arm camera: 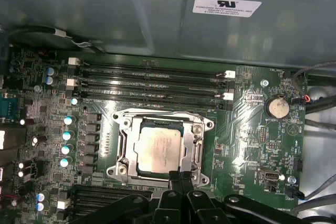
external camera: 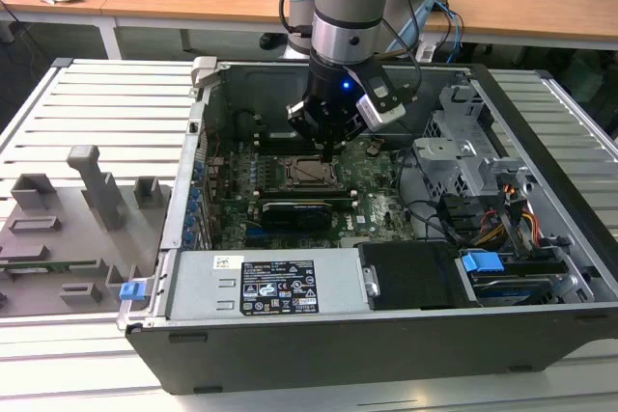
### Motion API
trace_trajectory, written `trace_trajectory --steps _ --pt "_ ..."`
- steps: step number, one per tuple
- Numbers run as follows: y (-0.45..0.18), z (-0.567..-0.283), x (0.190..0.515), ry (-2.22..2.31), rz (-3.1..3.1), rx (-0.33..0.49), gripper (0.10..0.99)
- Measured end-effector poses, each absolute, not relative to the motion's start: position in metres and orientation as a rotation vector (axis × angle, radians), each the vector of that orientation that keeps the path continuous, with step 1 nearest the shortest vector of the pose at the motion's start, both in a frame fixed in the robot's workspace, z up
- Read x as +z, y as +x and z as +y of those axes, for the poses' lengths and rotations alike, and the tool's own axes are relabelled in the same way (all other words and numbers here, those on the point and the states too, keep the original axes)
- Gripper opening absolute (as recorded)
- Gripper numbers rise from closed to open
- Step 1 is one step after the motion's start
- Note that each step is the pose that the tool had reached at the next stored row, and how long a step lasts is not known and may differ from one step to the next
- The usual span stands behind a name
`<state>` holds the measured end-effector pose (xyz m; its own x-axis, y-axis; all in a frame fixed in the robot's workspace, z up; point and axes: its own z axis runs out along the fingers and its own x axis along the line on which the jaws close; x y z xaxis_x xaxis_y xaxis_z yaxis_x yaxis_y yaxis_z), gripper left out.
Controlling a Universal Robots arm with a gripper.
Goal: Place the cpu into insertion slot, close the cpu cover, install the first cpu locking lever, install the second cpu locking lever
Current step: 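Install the second cpu locking lever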
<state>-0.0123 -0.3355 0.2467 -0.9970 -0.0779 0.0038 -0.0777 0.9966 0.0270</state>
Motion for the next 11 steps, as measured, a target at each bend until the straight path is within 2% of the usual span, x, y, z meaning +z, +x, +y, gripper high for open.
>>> trace_trajectory --steps 11 --pt "-0.0123 -0.3369 0.2467 0.122 -3.134 -0.042 0.106"
